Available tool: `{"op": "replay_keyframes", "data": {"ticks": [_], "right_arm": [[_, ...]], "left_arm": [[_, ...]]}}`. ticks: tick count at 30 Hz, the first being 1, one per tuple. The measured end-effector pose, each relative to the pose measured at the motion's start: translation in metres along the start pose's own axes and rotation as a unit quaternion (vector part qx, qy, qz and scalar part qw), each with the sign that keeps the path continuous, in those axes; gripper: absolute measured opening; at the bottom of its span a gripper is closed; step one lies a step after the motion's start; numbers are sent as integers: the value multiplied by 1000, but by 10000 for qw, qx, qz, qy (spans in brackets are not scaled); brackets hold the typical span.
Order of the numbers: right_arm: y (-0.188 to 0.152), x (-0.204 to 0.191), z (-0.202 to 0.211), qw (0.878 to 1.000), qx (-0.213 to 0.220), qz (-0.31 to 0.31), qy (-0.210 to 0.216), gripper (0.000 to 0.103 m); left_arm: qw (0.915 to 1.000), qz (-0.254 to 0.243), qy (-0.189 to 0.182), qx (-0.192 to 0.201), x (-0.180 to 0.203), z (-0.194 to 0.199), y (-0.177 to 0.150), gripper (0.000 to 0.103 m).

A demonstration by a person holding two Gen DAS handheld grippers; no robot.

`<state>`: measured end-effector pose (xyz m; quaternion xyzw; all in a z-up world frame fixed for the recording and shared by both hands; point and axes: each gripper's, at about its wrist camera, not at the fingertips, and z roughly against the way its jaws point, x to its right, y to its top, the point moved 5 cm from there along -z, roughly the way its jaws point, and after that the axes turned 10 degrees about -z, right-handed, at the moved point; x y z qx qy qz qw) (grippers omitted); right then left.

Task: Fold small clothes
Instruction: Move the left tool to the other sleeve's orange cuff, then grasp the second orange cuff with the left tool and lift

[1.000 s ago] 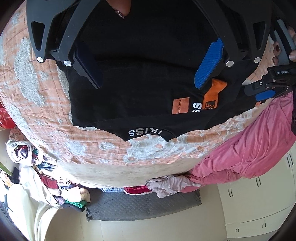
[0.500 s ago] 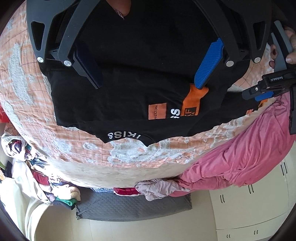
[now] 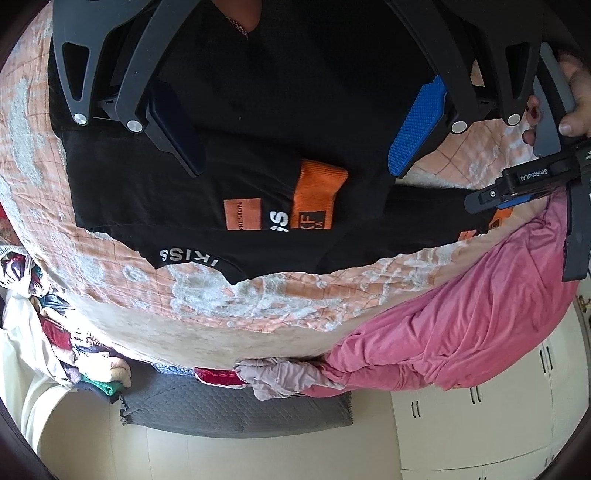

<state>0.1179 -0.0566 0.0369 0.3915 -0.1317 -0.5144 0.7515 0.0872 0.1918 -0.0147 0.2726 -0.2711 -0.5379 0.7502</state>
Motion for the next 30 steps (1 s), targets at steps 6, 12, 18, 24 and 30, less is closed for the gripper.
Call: {"op": "replay_keyframes", "data": {"ticks": [6,12,18,24,30], "right_arm": [[0,-24,-5,9999,-8,136,28,98],[-1,-44,-8,9997,-69,225,90,98],[-2,-64,-10,9991,-62,392,157,98],[-3,-83,-13,9983,-103,501,267,99],[-4,-99,-18,9974,-120,617,340,98]], "left_arm": [[9994,192,285,52,-27,4,-3,93],[9981,448,422,63,-51,4,-6,93],[9964,690,494,50,-70,5,-10,93],[9946,887,542,27,-87,7,-14,93],[9925,1125,469,-121,-103,0,-15,93]]}}
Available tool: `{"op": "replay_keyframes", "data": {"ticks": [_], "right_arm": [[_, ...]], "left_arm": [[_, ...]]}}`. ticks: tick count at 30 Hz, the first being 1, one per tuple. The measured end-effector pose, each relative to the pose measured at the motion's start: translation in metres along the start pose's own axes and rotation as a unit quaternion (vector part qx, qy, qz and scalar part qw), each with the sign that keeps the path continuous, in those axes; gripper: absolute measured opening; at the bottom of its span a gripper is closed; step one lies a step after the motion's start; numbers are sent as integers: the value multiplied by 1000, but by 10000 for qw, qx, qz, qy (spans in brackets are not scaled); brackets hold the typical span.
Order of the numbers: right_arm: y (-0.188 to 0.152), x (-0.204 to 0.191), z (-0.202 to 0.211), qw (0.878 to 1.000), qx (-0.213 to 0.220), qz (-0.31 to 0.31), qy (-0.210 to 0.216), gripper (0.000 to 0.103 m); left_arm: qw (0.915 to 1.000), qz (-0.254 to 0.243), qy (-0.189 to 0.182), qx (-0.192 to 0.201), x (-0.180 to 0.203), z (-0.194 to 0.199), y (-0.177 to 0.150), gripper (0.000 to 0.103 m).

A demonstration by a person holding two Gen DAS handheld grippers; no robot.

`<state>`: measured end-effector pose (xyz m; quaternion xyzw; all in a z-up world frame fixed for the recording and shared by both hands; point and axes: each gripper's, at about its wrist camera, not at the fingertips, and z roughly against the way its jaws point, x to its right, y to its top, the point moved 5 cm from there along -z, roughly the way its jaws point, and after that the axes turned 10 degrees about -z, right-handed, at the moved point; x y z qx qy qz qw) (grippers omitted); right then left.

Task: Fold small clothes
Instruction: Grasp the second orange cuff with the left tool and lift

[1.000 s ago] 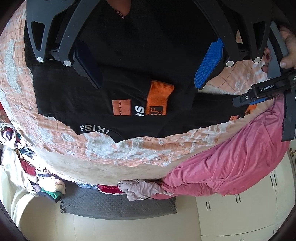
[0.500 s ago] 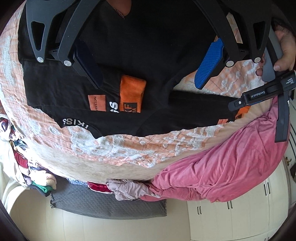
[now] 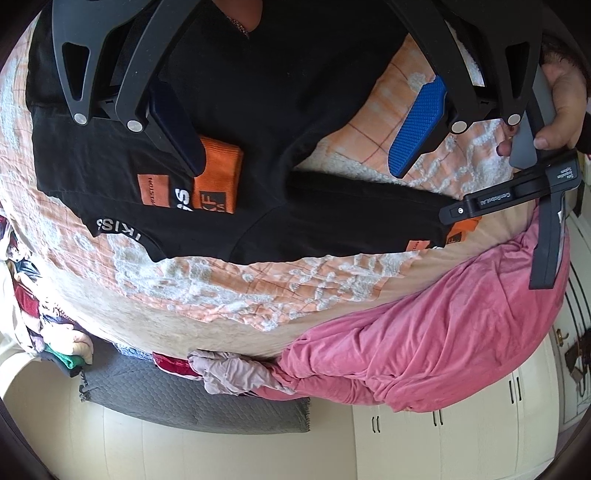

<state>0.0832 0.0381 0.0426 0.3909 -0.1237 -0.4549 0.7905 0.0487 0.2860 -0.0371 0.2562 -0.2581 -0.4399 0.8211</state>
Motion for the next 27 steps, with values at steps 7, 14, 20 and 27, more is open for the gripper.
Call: {"op": "replay_keyframes", "data": {"ticks": [7,14,20,27], "right_arm": [[0,-14,-12,9999,-58,72,72,98],[-4,-11,-26,9998,-149,-40,83,98],[-6,-2,-35,9997,-184,-157,6,98],[-10,19,-39,9992,-174,-329,-145,98]], "left_arm": [[9974,668,-261,-118,-21,-19,1,90],[9913,1300,-147,-138,-36,-38,12,68],[9821,1880,73,36,-51,-53,20,40],[9780,2024,-218,447,-55,-44,21,10]]}}
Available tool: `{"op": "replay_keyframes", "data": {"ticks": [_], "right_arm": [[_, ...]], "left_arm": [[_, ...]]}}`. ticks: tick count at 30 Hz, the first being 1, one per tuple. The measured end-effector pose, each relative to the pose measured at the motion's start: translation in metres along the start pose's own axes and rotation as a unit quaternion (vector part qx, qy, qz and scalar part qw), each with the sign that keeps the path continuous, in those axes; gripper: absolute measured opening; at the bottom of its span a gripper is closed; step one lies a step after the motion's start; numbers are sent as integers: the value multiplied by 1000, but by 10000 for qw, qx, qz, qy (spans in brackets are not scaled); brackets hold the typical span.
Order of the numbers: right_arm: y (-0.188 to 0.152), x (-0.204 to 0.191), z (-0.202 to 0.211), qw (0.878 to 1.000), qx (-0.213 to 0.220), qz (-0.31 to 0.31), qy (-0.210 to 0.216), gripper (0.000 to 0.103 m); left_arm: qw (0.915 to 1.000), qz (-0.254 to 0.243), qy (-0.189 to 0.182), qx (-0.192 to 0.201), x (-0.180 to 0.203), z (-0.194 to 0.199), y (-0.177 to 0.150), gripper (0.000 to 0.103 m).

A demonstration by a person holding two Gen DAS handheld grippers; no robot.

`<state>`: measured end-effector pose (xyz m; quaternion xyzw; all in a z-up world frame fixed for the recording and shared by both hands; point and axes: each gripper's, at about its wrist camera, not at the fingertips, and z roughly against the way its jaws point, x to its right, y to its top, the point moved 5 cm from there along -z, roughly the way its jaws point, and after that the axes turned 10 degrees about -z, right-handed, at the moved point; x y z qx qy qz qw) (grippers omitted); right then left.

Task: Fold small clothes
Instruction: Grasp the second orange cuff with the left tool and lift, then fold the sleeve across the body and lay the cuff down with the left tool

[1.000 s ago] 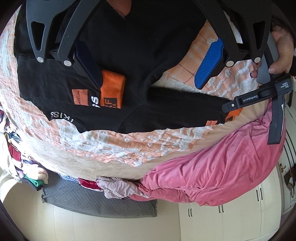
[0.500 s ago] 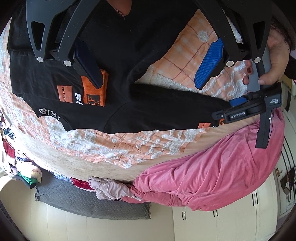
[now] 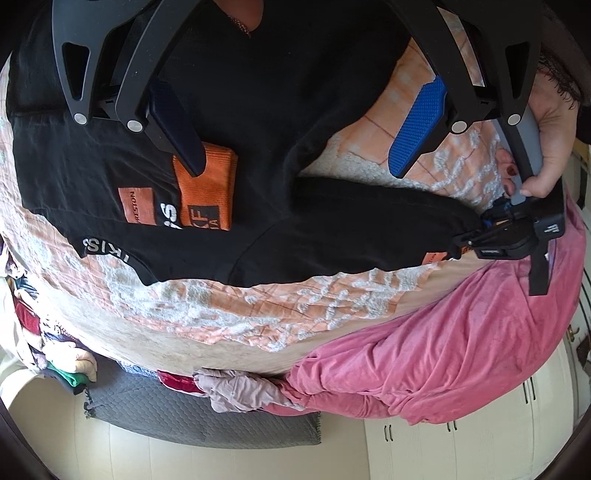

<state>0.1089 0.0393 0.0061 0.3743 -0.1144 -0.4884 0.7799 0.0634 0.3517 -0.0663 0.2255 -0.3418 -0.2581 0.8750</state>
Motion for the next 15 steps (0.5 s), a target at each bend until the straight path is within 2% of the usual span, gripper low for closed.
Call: {"op": "replay_keyframes", "data": {"ticks": [7,15], "right_arm": [[-4,32,5,9983,107,-558,-135,98],[-8,68,22,9920,354,-1130,-435,98]], "left_arm": [[9958,-466,-582,535,36,31,8,9],[9855,-787,-1293,773,73,55,3,9]]}}
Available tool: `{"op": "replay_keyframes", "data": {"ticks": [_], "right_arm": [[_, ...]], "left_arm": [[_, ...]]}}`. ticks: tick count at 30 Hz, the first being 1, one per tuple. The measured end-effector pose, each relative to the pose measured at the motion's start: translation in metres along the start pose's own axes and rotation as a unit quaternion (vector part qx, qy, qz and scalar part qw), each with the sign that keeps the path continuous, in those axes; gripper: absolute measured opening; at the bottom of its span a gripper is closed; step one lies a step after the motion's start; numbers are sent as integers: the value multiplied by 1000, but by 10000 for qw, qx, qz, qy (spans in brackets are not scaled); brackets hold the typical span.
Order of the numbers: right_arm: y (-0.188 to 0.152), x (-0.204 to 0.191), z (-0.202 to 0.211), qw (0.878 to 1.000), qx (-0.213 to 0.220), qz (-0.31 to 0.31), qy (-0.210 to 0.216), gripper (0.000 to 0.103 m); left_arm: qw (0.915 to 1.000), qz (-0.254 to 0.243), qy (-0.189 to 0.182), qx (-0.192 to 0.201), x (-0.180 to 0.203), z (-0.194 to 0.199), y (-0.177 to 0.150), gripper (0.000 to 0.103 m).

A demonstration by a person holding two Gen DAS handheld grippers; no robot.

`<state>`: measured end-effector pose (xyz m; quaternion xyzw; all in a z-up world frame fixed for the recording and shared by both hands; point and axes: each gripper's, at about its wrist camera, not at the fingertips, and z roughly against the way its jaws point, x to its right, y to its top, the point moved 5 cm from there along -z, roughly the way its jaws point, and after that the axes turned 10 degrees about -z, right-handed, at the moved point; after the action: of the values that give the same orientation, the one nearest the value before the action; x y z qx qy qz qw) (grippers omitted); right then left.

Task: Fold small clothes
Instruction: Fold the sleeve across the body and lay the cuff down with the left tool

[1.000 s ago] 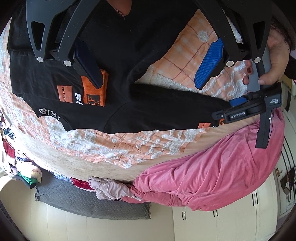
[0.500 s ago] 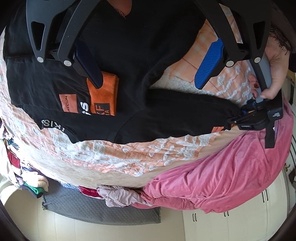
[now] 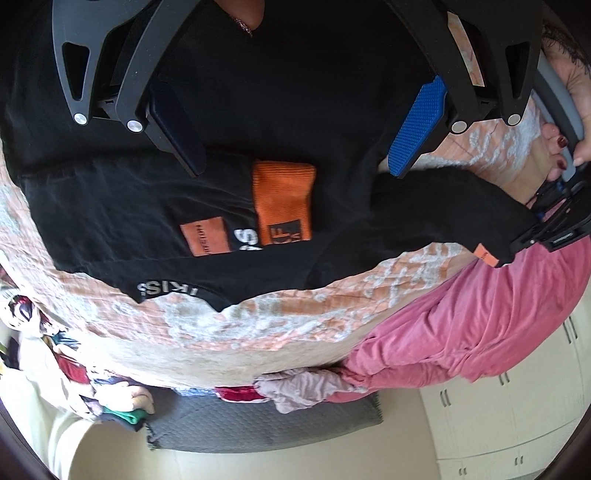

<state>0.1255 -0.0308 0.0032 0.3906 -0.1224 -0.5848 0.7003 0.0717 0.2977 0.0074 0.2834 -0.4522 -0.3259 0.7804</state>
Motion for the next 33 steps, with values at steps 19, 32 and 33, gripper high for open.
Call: {"op": "replay_keyframes", "data": {"ticks": [19,32,33], "right_arm": [[15,86,43,9942,469,-759,-607,98],[23,130,65,9860,756,-1191,-891,98],[23,133,66,9853,766,-1224,-910,98]], "left_arm": [[9813,-1168,-1519,-186,119,-8,-32,9],[9528,-1936,-2127,-970,173,-43,-84,9],[9511,-1957,-2159,-1027,173,-46,-88,9]]}}
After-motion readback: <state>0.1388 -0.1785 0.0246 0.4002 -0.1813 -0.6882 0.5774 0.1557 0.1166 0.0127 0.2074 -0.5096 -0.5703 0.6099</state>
